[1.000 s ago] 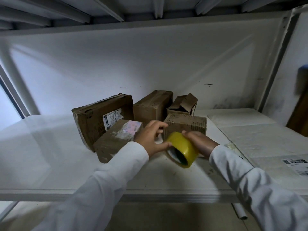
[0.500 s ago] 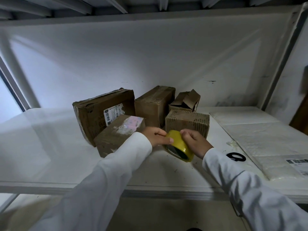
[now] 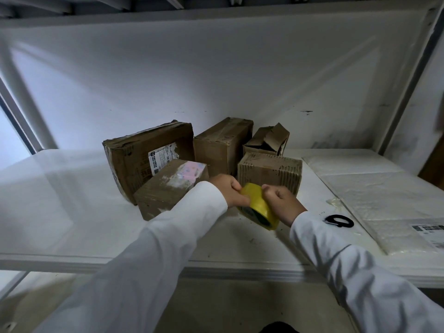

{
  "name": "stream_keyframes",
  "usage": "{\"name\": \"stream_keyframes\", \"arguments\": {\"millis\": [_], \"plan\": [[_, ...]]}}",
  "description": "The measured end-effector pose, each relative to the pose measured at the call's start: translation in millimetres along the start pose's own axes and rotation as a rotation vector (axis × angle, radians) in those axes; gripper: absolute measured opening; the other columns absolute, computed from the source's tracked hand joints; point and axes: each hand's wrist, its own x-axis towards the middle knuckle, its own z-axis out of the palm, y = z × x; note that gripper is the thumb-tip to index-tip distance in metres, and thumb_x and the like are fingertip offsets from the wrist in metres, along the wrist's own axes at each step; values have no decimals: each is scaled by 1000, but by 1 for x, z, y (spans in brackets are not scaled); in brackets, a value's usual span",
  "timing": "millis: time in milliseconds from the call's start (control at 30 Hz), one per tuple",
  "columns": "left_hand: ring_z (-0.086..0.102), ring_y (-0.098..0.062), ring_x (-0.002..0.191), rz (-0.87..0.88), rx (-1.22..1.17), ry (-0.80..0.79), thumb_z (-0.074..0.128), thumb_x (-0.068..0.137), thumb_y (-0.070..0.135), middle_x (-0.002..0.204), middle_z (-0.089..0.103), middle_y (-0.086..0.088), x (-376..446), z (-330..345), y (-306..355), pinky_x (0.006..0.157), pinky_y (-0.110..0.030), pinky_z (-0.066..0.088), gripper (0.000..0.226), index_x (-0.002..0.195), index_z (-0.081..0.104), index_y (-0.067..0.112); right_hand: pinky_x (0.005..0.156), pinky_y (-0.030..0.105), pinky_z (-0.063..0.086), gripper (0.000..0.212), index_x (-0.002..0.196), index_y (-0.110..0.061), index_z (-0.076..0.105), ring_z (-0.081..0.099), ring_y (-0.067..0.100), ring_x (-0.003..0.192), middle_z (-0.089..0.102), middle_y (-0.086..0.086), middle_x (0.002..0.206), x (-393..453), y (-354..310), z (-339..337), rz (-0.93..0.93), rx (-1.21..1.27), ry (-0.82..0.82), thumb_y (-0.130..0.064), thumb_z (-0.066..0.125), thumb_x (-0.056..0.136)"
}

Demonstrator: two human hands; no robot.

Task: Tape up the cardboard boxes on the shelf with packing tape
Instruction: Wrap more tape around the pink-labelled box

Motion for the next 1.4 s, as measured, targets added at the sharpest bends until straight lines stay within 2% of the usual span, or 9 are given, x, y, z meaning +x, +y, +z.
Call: {"name": "stream_keyframes", "arguments": {"millis": [133,333,533,700,833,967,1100,1267,1400], "plan": [[63,-27,100,22,41,11,73,77,19,106,67,-13,1,0,0,92,-40,52,29,104,66,9,54,27,22,44,57,-19,30,28,15,56,29,2,57,-1,0,2,7,13,25,-19,38,100],[59,-16,86,83,-36,116,62,83,3,95,68,-8,5,2,-23,88,-30,50,19,101,69,8,54,28,19,46,55,-21,28,25,10,51,26,-2,55,-3,-1,5,-9,6,22,-19,42,99],[61,-18,98,-2,-198,41,76,77,28,102,66,-3,6,5,-24,90,-30,49,29,102,67,16,47,19,21,47,54,-20,28,25,8,49,27,-3,54,0,-2,3,-8,11,41,-15,42,99],[62,-19,99,-9,-111,51,74,77,20,98,67,-1,8,1,-19,92,-31,50,14,87,65,24,55,27,21,50,51,-22,27,23,4,44,26,-8,49,1,1,4,-14,14,41,-17,43,98],[60,-16,91,8,-66,60,71,78,15,93,65,0,8,1,-16,89,-29,50,19,97,69,17,57,29,18,51,51,-23,26,24,3,40,24,-12,42,1,3,4,-4,28,40,-17,43,98],[62,-14,89,45,-110,-9,74,79,18,89,65,4,5,-3,-18,92,-29,50,31,108,68,12,49,23,20,48,54,-20,26,22,3,41,25,-6,51,-1,0,2,-4,24,50,-16,41,99],[64,-19,97,37,-73,-18,81,71,32,100,69,-1,5,-7,-18,95,-35,51,27,90,65,24,45,16,21,47,54,-20,28,26,3,43,31,-10,46,-1,-1,2,14,7,42,-17,42,99],[65,-25,100,68,-92,-29,81,72,23,92,69,-1,4,-12,-16,98,-43,49,18,81,66,23,44,16,22,47,55,-21,27,24,9,49,26,-3,54,-2,-3,1,17,3,45,-18,40,100],[65,-22,96,115,-6,5,77,78,21,92,70,-1,-5,-14,-9,94,-38,51,10,84,71,17,52,25,23,46,55,-21,28,27,12,53,28,-2,56,-2,-4,2,53,-4,39,-23,40,100]]}}
